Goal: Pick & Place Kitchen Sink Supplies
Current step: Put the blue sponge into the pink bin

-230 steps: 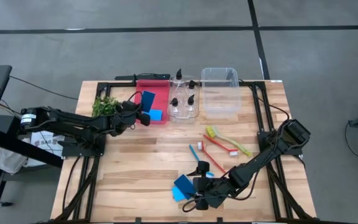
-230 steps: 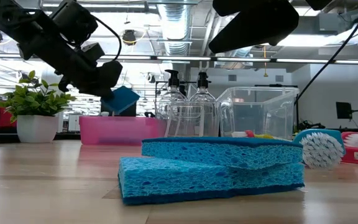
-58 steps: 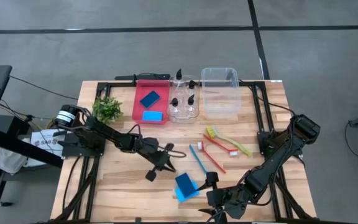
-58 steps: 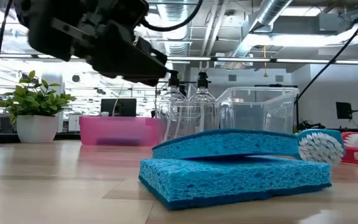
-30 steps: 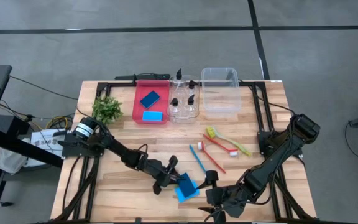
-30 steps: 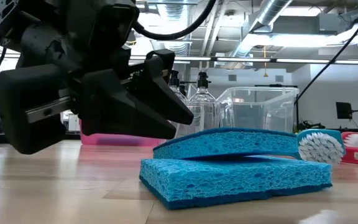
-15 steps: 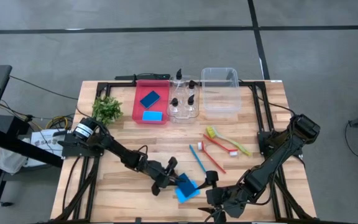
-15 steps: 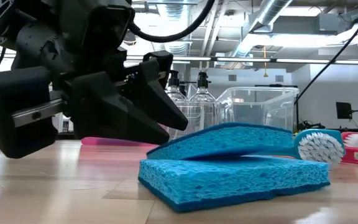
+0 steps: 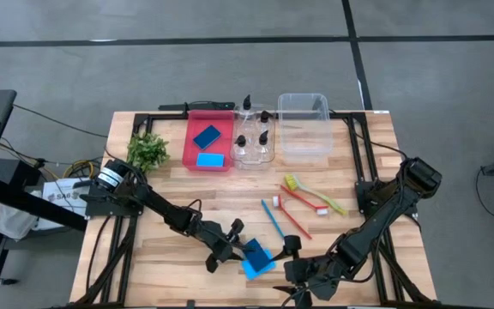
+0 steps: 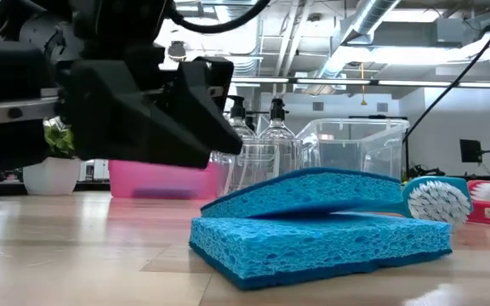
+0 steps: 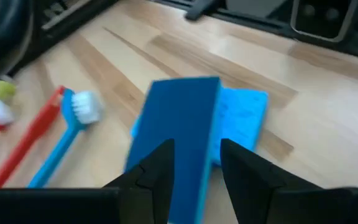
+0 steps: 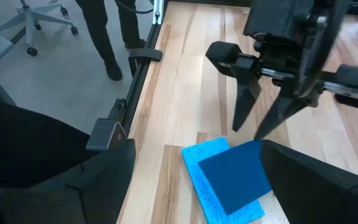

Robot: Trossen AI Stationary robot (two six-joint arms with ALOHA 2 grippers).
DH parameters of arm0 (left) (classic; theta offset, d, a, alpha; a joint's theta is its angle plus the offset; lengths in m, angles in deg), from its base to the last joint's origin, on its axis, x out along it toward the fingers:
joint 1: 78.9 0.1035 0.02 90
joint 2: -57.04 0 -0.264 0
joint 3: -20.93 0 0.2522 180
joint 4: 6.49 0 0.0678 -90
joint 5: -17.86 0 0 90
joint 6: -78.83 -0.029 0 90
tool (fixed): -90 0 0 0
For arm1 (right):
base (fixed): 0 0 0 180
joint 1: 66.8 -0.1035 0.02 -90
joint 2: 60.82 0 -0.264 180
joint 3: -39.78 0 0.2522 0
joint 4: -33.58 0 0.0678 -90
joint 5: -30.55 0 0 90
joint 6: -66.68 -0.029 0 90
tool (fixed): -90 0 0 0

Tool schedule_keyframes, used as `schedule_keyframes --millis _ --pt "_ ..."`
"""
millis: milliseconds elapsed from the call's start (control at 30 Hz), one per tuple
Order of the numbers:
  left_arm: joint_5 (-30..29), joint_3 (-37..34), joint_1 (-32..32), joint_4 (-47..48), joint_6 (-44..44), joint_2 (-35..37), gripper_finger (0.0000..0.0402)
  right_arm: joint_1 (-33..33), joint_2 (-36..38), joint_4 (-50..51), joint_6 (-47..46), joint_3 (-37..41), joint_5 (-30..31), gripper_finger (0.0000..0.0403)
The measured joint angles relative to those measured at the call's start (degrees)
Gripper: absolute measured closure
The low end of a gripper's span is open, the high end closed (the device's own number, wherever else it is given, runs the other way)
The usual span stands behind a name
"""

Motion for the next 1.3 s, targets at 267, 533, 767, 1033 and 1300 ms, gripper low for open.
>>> schedule_keyframes --millis 267,533,767,1033,1300 --pt "0.86 0.0 0.18 1.32 -0.04 -0.02 0.0271 0.0 0.0 0.0 0.0 0.0 0.0 0.0065" --pt "-1.15 0.0 1.53 1.83 -1.27 -3.43 0.0271 0.0 0.0 0.0 0.0 0.0 0.0 0.0065" --pt "-1.74 0.11 4.13 0.05 -1.25 -6.21 0.0271 0.0 0.0 0.0 0.02 0.0 0.0 0.0065" --pt "0.02 0.12 4.83 -0.06 -2.87 -6.06 0.0333 0.0 0.0 0.0 0.02 0.0 0.0 0.0065" --pt "-0.82 -0.02 4.92 0.44 -3.98 -4.62 0.0393 0.0 0.0 0.02 0.02 0.0 0.0 0.0065"
